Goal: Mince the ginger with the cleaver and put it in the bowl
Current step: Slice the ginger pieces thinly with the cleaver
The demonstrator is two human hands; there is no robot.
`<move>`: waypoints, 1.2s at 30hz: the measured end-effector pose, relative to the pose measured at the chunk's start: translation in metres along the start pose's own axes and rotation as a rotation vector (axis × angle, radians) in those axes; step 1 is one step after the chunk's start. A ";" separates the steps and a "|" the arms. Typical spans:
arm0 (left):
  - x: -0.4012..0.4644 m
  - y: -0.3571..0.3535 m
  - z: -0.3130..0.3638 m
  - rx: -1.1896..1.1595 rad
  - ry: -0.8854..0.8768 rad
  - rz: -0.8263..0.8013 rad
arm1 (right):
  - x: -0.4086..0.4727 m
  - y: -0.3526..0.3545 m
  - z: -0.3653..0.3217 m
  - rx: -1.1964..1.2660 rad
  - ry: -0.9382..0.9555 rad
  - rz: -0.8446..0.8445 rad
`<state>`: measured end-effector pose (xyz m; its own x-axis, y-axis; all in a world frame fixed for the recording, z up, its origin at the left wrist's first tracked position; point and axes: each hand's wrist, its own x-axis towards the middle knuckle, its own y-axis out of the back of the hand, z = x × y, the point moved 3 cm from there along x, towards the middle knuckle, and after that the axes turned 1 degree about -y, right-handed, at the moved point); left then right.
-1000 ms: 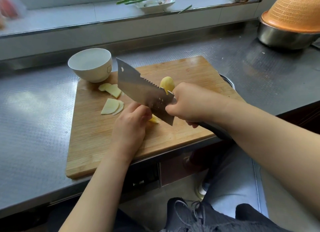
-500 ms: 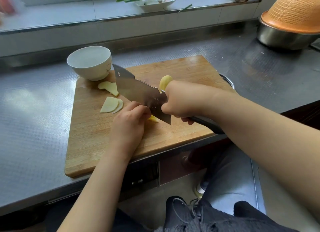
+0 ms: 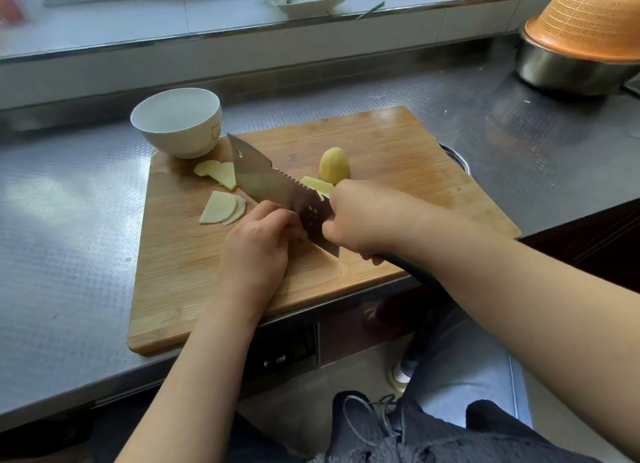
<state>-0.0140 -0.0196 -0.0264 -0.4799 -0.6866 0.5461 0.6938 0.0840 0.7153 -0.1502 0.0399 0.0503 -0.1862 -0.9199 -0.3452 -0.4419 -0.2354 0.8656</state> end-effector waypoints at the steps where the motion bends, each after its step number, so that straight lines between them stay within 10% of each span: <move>1: 0.000 0.000 0.000 -0.002 0.001 -0.001 | -0.001 -0.003 0.002 0.009 -0.003 0.012; 28: 0.016 -0.012 0.016 0.155 -0.144 -0.127 | 0.004 0.012 0.039 0.275 0.035 0.126; 36: 0.021 0.038 0.024 0.032 -0.135 0.365 | -0.006 0.012 0.038 0.167 0.041 0.155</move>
<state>-0.0109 -0.0136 0.0226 -0.2722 -0.5063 0.8183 0.8157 0.3296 0.4753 -0.1881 0.0549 0.0492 -0.2290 -0.9537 -0.1949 -0.5507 -0.0382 0.8338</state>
